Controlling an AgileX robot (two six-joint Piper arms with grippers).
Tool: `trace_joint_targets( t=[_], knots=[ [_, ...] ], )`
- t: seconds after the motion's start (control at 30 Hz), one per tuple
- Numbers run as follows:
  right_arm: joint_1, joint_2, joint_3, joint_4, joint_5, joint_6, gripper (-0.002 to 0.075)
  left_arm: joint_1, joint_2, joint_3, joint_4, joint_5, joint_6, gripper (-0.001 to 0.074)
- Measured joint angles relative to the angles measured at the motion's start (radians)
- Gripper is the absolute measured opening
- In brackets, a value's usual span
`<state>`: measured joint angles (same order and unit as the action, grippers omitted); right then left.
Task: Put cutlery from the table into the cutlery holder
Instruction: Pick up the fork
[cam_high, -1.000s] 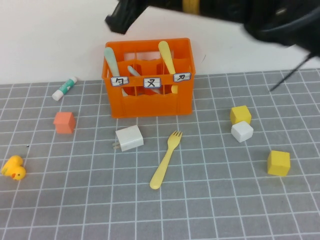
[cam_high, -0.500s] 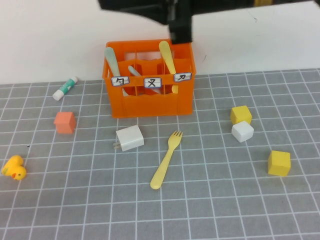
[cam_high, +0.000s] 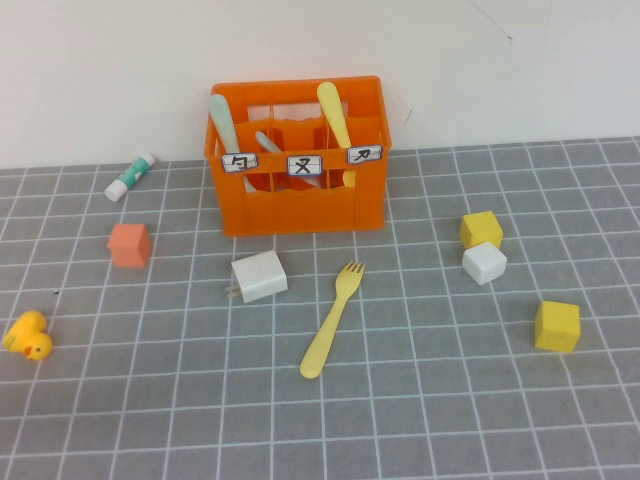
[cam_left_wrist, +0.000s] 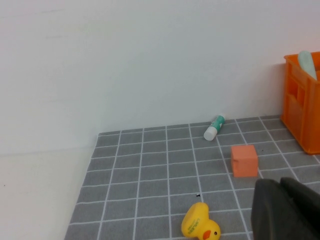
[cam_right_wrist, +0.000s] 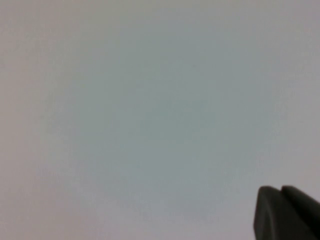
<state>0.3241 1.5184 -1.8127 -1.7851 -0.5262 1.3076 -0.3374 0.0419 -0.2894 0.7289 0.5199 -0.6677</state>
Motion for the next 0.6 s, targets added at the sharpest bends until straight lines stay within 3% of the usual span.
trace_joint_targets(
  t=[0.27, 0.43, 0.6],
  knots=[
    [-0.046, -0.019, 0.033, 0.009, 0.161, -0.248, 0.0006, 0.0, 0.0, 0.0, 0.0, 0.0, 0.0, -0.0001],
    [-0.049, -0.019, 0.107, 0.017, 0.398, -0.451, 0.0004, 0.0, 0.0, 0.0, 0.0, 0.0, 0.0, -0.0001],
    [-0.049, -0.019, 0.212, 0.031, 0.51, -0.502, 0.0, 0.0, 0.0, 0.0, 0.0, 0.0, 0.0, -0.0001]
  ],
)
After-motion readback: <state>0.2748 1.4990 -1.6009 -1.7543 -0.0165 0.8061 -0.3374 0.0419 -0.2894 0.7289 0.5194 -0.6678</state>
